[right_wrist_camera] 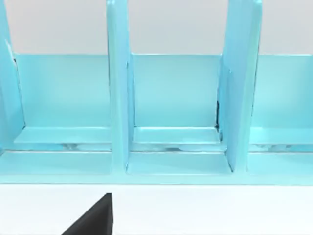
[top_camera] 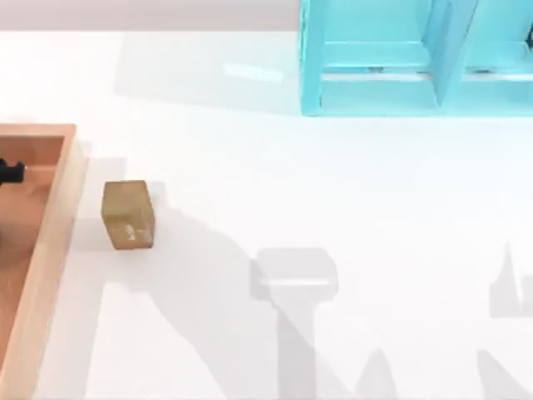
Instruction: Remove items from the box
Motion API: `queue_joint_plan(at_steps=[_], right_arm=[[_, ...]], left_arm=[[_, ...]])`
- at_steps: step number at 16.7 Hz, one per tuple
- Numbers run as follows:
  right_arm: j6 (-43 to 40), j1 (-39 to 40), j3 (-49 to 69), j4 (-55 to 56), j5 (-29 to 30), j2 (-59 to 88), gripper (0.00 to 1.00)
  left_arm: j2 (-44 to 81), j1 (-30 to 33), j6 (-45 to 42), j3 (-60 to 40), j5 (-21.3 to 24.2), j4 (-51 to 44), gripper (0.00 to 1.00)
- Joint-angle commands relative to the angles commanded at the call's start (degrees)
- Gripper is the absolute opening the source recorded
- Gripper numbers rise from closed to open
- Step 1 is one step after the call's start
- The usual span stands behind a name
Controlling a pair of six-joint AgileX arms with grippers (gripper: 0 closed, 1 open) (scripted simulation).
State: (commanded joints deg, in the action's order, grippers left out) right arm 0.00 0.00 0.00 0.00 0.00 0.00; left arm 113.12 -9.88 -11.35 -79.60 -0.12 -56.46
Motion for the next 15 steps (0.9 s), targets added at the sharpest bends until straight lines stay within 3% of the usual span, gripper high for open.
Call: queue_joint_plan(at_steps=[8, 15], right_arm=[[0.0, 0.0, 0.0, 0.0, 0.0, 0.0, 1.0], [0.0, 0.0, 0.0, 0.0, 0.0, 0.0, 1.0]], left_arm=[[-0.78, 0.02, -0.33, -0.65, 0.12, -0.8, 0.0], [-5.89, 0.74, -2.47, -14.4, 1.54, -13.32, 0.0]])
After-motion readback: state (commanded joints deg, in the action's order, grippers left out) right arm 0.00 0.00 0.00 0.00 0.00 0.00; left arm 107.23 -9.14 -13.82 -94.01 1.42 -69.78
